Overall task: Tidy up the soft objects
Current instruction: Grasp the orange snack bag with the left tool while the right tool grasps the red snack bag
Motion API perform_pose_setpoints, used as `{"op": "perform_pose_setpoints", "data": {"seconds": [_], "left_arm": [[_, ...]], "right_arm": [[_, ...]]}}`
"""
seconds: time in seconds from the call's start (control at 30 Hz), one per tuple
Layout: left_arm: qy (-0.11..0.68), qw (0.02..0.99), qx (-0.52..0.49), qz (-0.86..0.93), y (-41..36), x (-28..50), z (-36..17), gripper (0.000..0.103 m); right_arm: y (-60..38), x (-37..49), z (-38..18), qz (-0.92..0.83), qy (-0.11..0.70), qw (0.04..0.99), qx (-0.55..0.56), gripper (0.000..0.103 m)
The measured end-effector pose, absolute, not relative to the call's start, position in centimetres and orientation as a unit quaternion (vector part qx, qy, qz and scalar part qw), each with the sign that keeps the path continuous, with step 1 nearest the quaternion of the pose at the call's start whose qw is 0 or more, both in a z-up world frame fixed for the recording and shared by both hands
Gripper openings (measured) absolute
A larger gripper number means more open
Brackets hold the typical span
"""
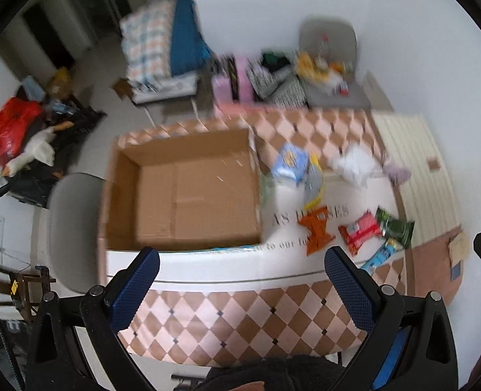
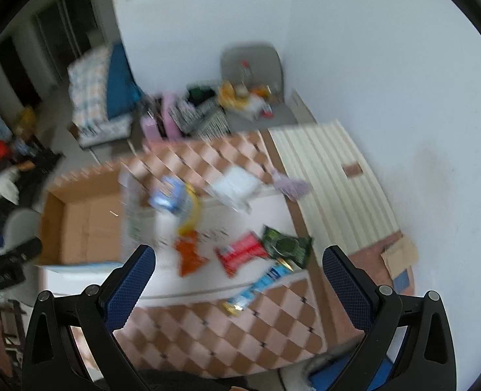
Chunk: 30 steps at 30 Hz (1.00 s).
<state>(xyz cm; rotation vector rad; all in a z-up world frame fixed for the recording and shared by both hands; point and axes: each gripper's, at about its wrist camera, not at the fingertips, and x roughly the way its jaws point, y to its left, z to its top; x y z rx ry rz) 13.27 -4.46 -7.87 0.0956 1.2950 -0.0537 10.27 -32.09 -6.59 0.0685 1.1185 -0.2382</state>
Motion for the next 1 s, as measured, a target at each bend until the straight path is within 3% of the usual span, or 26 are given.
{"op": "perform_pose_setpoints", "data": {"seconds": [0.17,0.3,0.43,0.63,0.7,0.77,0.8,0.9,1.0], "left_arm": [[0.673,0.736,0.052,-0.049,-9.3,17.7,-16.3,0.103],[0.718,0.691,0.052,-0.056,-13.1,19.5,-22.8,0.103],[0.753,0.655,0.036,-0.053,-15.2,21.1,-28.0,0.103],[0.781,0.623,0.022,-0.034,-16.1,22.6,-33.3,0.101],[0.787,0.616,0.013,-0.031,-16.2,22.7,-34.4,0.099],[0.791,0.610,0.012,-0.031,-16.5,22.5,-35.3,0.099],[0.794,0.607,0.010,-0.034,-16.7,22.4,-35.6,0.098],[0.798,0.600,0.006,-0.045,-17.4,22.1,-36.5,0.092],[0.803,0.593,0.003,-0.059,-18.3,21.7,-37.6,0.079]], "right_arm": [[-37.9,14.7,-16.7,-0.114,0.616,0.776,0.076,0.103],[-42.8,17.0,-25.5,-0.130,0.666,0.712,0.178,0.103],[-46.8,17.8,-32.6,-0.141,0.683,0.637,0.329,0.103],[-44.9,19.3,-40.7,-0.134,0.711,0.567,0.394,0.099],[-43.8,19.9,-42.8,-0.133,0.722,0.552,0.395,0.093],[-42.8,20.4,-44.1,-0.136,0.738,0.545,0.374,0.072],[-42.3,20.5,-44.4,-0.136,0.746,0.546,0.357,0.067],[-41.0,20.8,-44.0,-0.105,0.762,0.572,0.283,0.060],[-39.2,20.7,-43.0,-0.063,0.782,0.601,0.152,0.058]]}}
